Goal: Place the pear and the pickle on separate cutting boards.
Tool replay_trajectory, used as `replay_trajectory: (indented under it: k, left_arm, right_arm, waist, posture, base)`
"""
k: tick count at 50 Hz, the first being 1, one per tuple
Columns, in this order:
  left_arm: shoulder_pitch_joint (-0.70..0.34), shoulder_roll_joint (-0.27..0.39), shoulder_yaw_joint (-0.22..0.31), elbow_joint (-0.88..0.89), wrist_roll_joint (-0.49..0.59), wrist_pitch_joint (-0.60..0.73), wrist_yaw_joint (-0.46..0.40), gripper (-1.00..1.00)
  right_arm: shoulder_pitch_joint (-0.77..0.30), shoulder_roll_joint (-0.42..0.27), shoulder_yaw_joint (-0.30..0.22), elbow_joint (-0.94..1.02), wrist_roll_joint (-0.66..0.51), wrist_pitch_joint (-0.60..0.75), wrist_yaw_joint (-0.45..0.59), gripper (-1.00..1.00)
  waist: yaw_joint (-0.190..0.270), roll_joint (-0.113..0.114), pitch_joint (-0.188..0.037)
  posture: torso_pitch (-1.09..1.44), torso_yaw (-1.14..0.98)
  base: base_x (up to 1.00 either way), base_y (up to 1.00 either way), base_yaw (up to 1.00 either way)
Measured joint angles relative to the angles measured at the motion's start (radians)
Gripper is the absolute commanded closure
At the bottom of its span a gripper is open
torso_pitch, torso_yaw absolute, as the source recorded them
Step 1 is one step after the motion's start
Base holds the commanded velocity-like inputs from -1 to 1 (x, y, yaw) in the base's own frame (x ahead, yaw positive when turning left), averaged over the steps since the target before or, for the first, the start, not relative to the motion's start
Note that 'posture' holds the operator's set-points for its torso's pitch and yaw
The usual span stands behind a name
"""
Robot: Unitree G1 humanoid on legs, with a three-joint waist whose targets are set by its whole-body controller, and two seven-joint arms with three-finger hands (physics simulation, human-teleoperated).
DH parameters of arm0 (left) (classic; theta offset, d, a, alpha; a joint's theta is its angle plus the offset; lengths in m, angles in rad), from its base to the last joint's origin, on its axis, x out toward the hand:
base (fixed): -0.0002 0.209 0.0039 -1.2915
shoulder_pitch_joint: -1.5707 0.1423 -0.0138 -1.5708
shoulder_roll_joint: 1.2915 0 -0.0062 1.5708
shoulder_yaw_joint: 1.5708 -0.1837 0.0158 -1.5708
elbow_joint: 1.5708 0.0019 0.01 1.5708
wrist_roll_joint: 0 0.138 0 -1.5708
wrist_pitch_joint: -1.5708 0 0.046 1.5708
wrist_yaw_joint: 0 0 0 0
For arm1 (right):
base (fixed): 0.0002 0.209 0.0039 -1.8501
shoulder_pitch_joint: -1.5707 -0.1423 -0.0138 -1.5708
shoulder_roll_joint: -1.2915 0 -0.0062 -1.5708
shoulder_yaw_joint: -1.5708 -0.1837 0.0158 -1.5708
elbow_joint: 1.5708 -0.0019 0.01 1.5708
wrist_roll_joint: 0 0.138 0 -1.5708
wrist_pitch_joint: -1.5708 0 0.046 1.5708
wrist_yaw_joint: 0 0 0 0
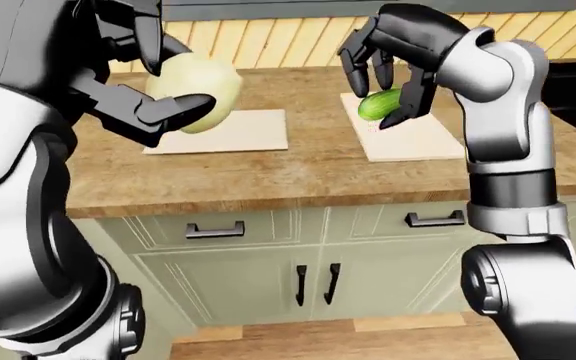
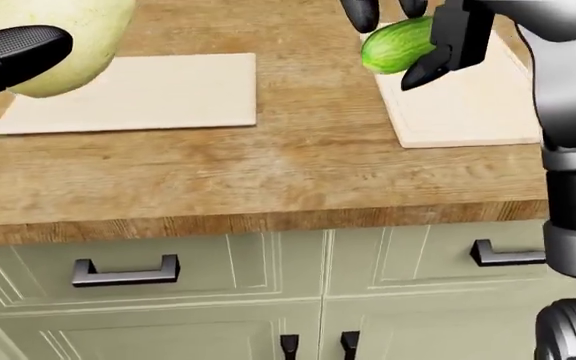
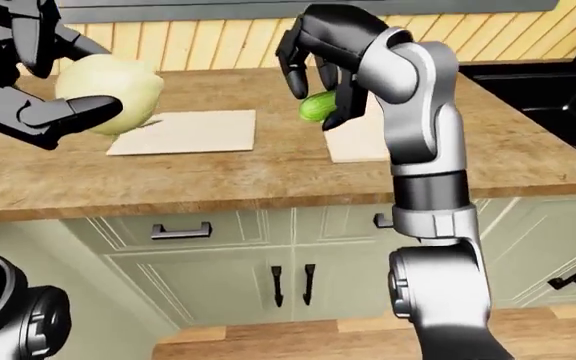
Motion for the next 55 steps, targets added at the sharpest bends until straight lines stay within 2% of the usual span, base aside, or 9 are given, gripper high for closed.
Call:
replay_trajectory:
  k: [4, 6, 9, 23, 26, 31, 37, 45, 55]
  left_arm:
    - [0.003, 0.001, 0.002, -0.004, 0.004, -0.005, 0.000, 1.00]
    - [0.002, -0.001, 0.002, 0.008, 0.005, -0.005, 0.000, 1.00]
    - [0.028, -0.019, -0.018, 0.005, -0.002, -0.003, -0.006, 1.00]
    - [0.000, -0.007, -0.005, -0.008, -0.007, -0.015, -0.010, 1.00]
    - [0.016, -0.006, 0.003, -0.002, 0.001, -0.006, -0.006, 1.00]
    - [0.027, -0.002, 0.008, 0.020, 0.005, 0.016, -0.004, 1.00]
    - [0.002, 0.002, 0.004, -0.008, 0.000, 0.009, -0.004, 1.00]
    - [0.002, -0.005, -0.013, 0.003, -0.012, 0.008, -0.010, 1.00]
    - [0.001, 0.003, 0.001, 0.002, -0.011, 0.015, -0.007, 1.00]
  right_arm:
    - [-0.005, -0.004, -0.005, -0.018, 0.009, 0.000, -0.007, 1.00]
    - [-0.005, -0.003, 0.000, -0.012, 0.011, -0.001, -0.007, 1.00]
    - [0.024, -0.008, -0.005, -0.002, 0.010, 0.000, -0.003, 1.00]
    - [0.006, -0.010, -0.014, -0.021, 0.010, 0.021, 0.005, 1.00]
    - [0.016, 0.001, -0.003, -0.035, 0.022, 0.016, 0.004, 1.00]
    - [0.024, 0.009, 0.020, -0.009, 0.022, 0.016, 0.018, 1.00]
    - [0.012, -0.012, -0.006, -0.024, 0.020, 0.023, 0.018, 1.00]
    - [0.013, -0.001, 0.004, 0.051, -0.001, 0.011, -0.034, 1.00]
    - [-0.043, 0.019, 0.022, 0.232, -0.062, -0.008, -0.190, 1.00]
  waist:
    - [0.019, -0.052, 0.011]
    - [0.023, -0.098, 0.007]
    - [0.012, -0.109, 0.021]
    - [-0.029, 0.006, 0.005]
    - [-0.026, -0.025, 0.028]
    - [-0.019, -0.018, 0.062]
    - [-0.013, -0.072, 0.047]
    - [-0.019, -0.030, 0.025]
    - [-0.022, -0.032, 0.024]
  posture:
    - [0.00, 0.00]
    - [0.00, 0.00]
    - [0.00, 0.00]
    - [0.00, 0.00]
    - [0.00, 0.00]
    - [0.00, 0.00]
    - [0.00, 0.00]
    - [0.00, 0.00]
    - [0.00, 0.00]
  base:
    - [0.29, -0.34, 0.00]
    - [0.30, -0.16, 0.00]
    - [0.23, -0.01, 0.00]
    - [0.15, 0.00, 0.00]
    - [0.00, 0.00, 0.00]
    - [0.00, 0.00, 0.00]
    - [0.00, 0.00, 0.00]
    - [0.00, 0.00, 0.00]
    - [0.00, 0.00, 0.00]
